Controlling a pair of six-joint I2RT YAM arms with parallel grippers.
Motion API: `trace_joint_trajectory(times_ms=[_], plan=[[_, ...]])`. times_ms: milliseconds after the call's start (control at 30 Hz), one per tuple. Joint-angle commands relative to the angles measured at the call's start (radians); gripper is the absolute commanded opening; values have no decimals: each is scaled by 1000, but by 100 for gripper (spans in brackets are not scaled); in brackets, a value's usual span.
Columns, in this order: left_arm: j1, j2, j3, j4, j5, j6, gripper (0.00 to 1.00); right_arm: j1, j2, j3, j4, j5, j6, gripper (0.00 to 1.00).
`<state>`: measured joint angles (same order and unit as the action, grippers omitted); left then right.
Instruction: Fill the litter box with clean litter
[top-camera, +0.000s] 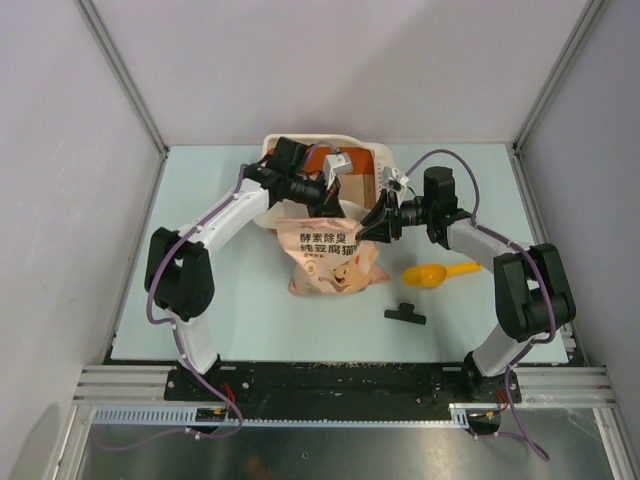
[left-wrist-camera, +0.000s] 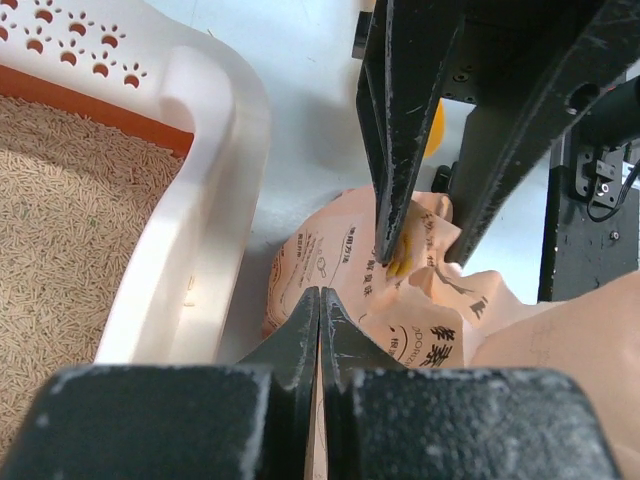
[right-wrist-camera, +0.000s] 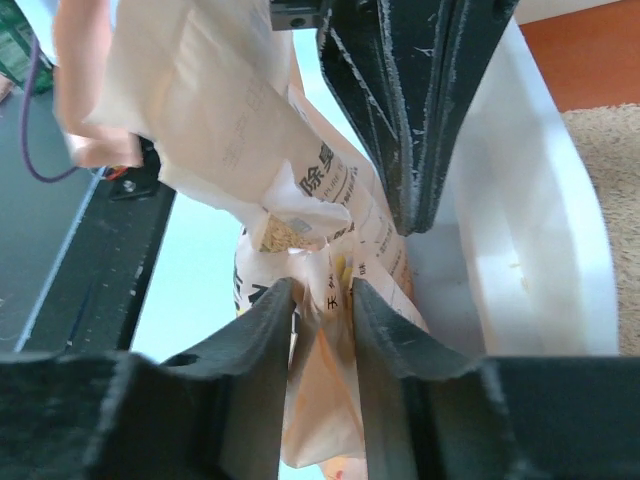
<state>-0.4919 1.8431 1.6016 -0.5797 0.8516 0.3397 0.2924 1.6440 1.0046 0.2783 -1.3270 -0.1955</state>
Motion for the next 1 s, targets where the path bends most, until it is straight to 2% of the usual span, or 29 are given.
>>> trace_joint_trajectory(times_ms=[0, 200, 367, 500, 633, 767, 867, 900, 967], plan=[[12, -4, 52, -19, 18, 7, 3, -15, 5, 34, 27, 44, -7, 28], [88, -102, 6, -42, -36, 15, 9, -56, -39, 34, 33, 130, 25, 10], [223, -226, -64, -85, -29, 70, 32, -61, -67, 34, 15, 201, 85, 1], [306, -336, -201, -86, -8, 122, 48, -47, -85, 34, -20, 242, 110, 0], [381, -453, -337, -85, -3, 231, 55, -41, -93, 40, -51, 275, 156, 0], [409, -507, -442, -83, 59, 318, 62, -21, -101, 63, -151, 307, 113, 0], [403, -489, -462, -62, 142, 317, 66, -6, -99, 83, -197, 315, 100, 0], [400, -483, -465, -16, 156, 297, 70, -1, -98, 92, -214, 319, 84, 0], [388, -473, -477, 53, 158, 237, 71, 8, -98, 95, -252, 324, 68, 0]])
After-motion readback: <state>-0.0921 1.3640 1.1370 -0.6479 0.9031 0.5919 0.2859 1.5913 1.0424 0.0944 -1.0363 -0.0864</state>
